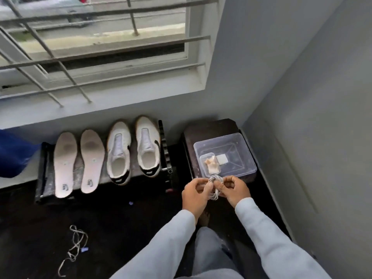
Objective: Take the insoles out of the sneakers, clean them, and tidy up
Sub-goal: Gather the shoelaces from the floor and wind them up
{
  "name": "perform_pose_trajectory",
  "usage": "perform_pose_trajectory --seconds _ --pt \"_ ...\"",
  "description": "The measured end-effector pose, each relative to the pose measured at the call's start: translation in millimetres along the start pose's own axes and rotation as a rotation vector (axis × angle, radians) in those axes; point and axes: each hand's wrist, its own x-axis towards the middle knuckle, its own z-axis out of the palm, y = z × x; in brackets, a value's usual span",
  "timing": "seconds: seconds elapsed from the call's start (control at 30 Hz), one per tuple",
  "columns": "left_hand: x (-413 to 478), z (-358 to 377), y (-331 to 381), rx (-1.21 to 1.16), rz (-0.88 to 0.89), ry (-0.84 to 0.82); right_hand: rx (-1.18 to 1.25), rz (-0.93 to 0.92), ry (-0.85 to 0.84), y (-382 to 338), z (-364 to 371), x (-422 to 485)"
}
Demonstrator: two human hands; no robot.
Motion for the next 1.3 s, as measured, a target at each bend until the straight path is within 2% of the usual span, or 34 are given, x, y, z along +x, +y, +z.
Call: perform_pose_trajectory --seconds 0.2,0.37,0.8,0.9,0.97,1.13,1.23,1.3 --pt "96 104 6 0.174 -0.09 0.153 -0.24 0.007 0.004 2 -48 131" --pt "152 152 -8 0.251 -0.167 0.2 -0.318 0.051 0.005 33 -52 205" --pt "195 187 -32 0.389 -0.262 0.143 -0.472 0.018 -0.037 61 -43 259" --pt "188 185 -31 0.399 -0.21 0.103 -0.526 -0.027 -0.031 60 -45 255" --pt "180 179 -30 0.447 -0.103 0.07 -0.578 -0.049 -0.036 56 -47 247" --pt "141 144 -28 0.85 0.168 -0.124 -0.827 -0.229 -0.067 34 -50 206" --pt "109 108 -39 1.024 0.301 -0.168 -0.968 -0.36 -0.114 24 -44 170" --pt "89 82 -51 1.129 0.325 -0.158 -1.075 -0.413 -0.163 22 -35 143"
